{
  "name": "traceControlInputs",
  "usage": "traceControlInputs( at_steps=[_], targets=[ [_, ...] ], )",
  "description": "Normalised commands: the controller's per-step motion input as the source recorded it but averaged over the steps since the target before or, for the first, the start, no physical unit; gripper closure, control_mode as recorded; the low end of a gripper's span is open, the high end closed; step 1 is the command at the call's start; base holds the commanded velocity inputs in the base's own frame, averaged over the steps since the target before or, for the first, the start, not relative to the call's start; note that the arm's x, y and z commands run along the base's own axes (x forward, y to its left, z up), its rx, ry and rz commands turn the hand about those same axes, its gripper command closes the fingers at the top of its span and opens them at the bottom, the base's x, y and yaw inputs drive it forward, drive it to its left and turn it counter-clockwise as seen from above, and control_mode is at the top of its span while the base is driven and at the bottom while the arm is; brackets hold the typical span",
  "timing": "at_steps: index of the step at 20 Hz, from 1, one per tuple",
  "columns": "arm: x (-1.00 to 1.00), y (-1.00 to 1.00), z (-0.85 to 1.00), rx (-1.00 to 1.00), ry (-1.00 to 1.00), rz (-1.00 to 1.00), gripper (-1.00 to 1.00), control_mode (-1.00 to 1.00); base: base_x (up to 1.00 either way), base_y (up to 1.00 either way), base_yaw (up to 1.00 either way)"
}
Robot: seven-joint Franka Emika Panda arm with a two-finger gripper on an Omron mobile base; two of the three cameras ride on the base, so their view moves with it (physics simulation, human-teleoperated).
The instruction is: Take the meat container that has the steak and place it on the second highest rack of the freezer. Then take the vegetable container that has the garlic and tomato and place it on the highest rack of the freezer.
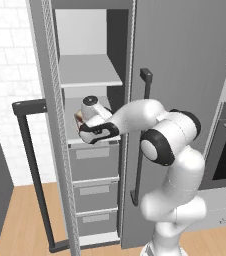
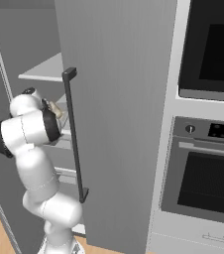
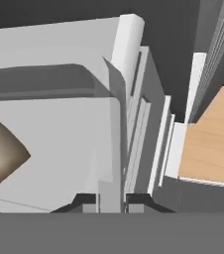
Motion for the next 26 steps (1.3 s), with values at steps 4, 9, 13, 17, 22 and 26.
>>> traceControlInputs(
  at_steps=[4, 9, 13, 17, 22, 26],
  targets=[
    [0.48, 0.11, -0.01, -0.11, -0.06, -0.23, -1.0, -1.0, 0.0, 0.0, 0.0],
    [0.33, 0.0, 0.0, -0.03, -0.09, -0.26, -1.0, -1.0, 0.0, 0.0, 0.0],
    [-0.34, 0.0, 0.0, 0.1, -0.18, -0.2, -1.0, -1.0, 0.0, 0.0, 0.0],
    [-0.86, 0.0, 0.02, 0.14, -0.17, -0.2, -1.0, -1.0, 0.0, 0.0, 0.0],
    [-0.99, -0.02, 0.18, 0.35, -0.09, -0.09, -1.0, -1.0, 0.0, 0.0, 0.0],
    [-0.91, 0.0, 0.27, 0.24, -0.06, 0.04, -1.0, -1.0, 0.0, 0.0, 0.0]
  ],
)
